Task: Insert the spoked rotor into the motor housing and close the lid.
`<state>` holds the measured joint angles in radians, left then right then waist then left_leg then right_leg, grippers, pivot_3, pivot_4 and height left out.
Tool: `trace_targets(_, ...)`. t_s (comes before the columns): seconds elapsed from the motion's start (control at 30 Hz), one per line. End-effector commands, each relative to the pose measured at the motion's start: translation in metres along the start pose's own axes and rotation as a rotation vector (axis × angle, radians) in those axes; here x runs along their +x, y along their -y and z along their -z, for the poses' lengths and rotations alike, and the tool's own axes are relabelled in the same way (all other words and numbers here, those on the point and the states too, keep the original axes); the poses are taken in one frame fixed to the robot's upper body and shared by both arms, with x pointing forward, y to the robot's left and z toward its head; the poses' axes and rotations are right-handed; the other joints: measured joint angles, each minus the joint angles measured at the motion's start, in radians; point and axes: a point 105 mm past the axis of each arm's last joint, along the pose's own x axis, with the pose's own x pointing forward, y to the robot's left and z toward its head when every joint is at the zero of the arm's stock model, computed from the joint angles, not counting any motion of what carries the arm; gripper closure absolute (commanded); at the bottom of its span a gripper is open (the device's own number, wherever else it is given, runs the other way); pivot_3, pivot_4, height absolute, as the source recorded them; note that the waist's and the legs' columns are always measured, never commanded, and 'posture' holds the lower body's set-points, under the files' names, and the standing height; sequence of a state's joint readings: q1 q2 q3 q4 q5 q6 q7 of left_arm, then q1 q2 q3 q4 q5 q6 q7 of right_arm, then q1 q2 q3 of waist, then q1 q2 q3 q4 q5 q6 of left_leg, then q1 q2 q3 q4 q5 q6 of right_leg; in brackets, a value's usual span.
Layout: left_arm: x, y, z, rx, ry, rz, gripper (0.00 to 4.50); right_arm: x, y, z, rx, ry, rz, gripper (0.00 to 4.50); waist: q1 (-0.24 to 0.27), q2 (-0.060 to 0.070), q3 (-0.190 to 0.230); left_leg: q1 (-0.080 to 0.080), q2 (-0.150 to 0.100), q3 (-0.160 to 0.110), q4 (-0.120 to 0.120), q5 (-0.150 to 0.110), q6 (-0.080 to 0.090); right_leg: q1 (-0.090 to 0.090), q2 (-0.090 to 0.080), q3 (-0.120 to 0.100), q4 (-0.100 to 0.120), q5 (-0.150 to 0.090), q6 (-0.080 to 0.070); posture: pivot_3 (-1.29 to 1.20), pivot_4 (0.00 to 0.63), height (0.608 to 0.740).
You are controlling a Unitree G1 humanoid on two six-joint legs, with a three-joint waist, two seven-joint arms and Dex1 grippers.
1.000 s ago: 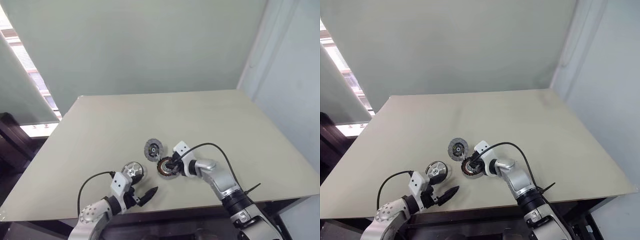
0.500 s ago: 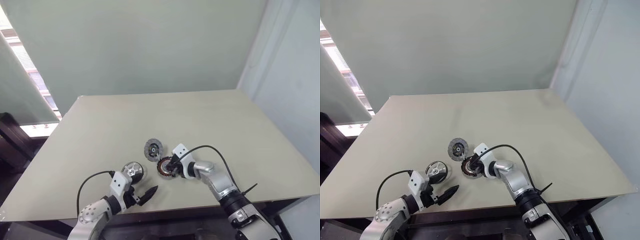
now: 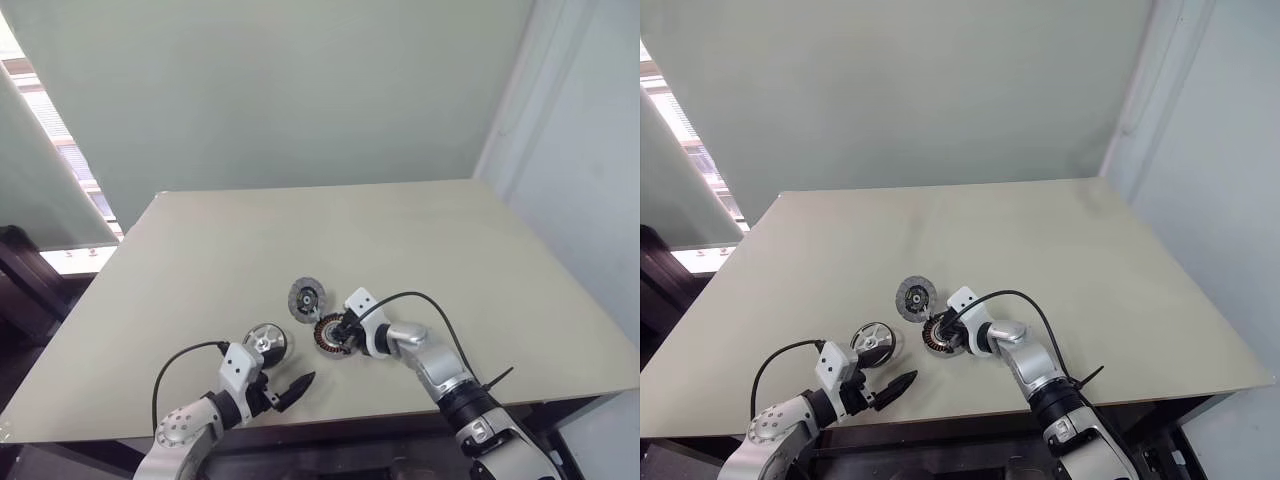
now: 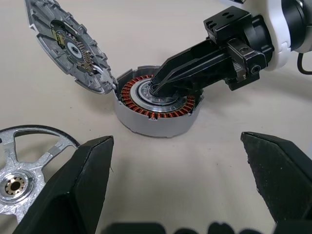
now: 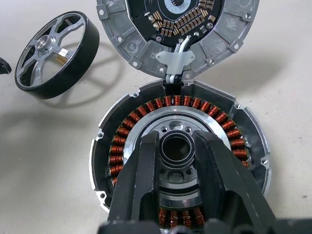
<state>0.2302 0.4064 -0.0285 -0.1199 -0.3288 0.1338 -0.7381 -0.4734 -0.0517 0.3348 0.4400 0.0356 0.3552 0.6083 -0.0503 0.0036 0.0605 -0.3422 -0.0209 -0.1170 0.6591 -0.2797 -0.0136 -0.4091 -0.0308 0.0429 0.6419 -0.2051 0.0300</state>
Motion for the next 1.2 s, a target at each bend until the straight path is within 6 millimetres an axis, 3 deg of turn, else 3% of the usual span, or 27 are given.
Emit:
trace_targets(0.03, -0.001, 0.0, -0.013, 0.043, 0.033, 0.004, 0.0, 0.001, 0.002, -0.013, -0.018, 0.03, 0.003, 3.78, 0.0, 0.0, 0.0, 0.0, 0.0, 0.0, 0.0, 0.0, 0.0, 0.0, 0.0, 0.0, 0.0, 0.0, 0.0, 0.0, 0.0, 0.74)
trace_targets(0.2, -0.001, 0.0, -0.012, 0.043, 0.03, 0.004, 0.0, 0.002, 0.001, -0.013, -0.012, 0.032, -0.001, 3.78, 0.0, 0.0, 0.0, 0.0, 0.0, 0.0, 0.0, 0.0, 0.0, 0.0, 0.0, 0.0, 0.0, 0.0, 0.0, 0.0, 0.0, 0.74)
trace_targets(0.47, -0.001, -0.001, -0.01, 0.045, 0.028, 0.005, 0.0, 0.001, -0.002, -0.012, -0.014, 0.025, -0.021, 1.04, 0.0, 0.0, 0.0, 0.0, 0.0, 0.0, 0.0, 0.0, 0.0, 0.0, 0.0, 0.0, 0.0, 0.0, 0.0, 0.0, 0.0, 0.74)
trace_targets(0.57, -0.001, -0.001, -0.01, 0.045, 0.029, 0.006, 0.0, -0.002, -0.002, -0.021, 0.001, 0.064, -0.019, 0.02, 0.0, 0.0, 0.0, 0.0, 0.0, 0.0, 0.001, 0.0, 0.0, 0.001, 0.0, 0.0, 0.0, 0.0, 0.0, 0.0, 0.0, 0.74)
trace_targets(0.87, -0.001, -0.002, -0.009, 0.044, 0.027, 0.005, 0.0, -0.014, -0.009, -0.044, 0.004, 0.134, -0.054, 0.02, 0.0, 0.0, 0.0, 0.0, 0.0, 0.0, -0.003, 0.0, 0.0, -0.001, 0.0, 0.0, 0.0, 0.0, 0.0, 0.0, 0.0, 0.74)
trace_targets(0.9, 0.0, -0.002, -0.009, 0.043, 0.027, 0.006, 0.0, -0.016, -0.009, -0.045, -0.001, 0.138, -0.054, 0.19, 0.0, 0.0, 0.0, 0.0, 0.0, 0.0, -0.003, 0.0, 0.0, -0.001, 0.0, 0.0, 0.0, 0.0, 0.0, 0.0, 0.0, 0.74)
trace_targets(0.97, 0.0, -0.002, -0.009, 0.043, 0.027, 0.006, 0.0, -0.018, -0.008, -0.046, -0.022, 0.138, -0.045, 0.58, 0.0, 0.0, 0.0, 0.0, 0.0, 0.0, -0.003, 0.0, 0.0, -0.001, 0.0, 0.0, 0.0, 0.0, 0.0, 0.0, 0.0, 0.74)
trace_targets(1.2, 0.001, -0.003, -0.008, 0.043, 0.026, 0.01, 0.0, -0.017, -0.002, -0.032, -0.098, 0.068, 0.002, 3.18, 0.0, 0.0, 0.0, 0.0, 0.0, 0.0, -0.002, 0.0, 0.0, -0.001, 0.0, 0.0, 0.0, 0.0, 0.0, 0.0, 0.0, 0.74)
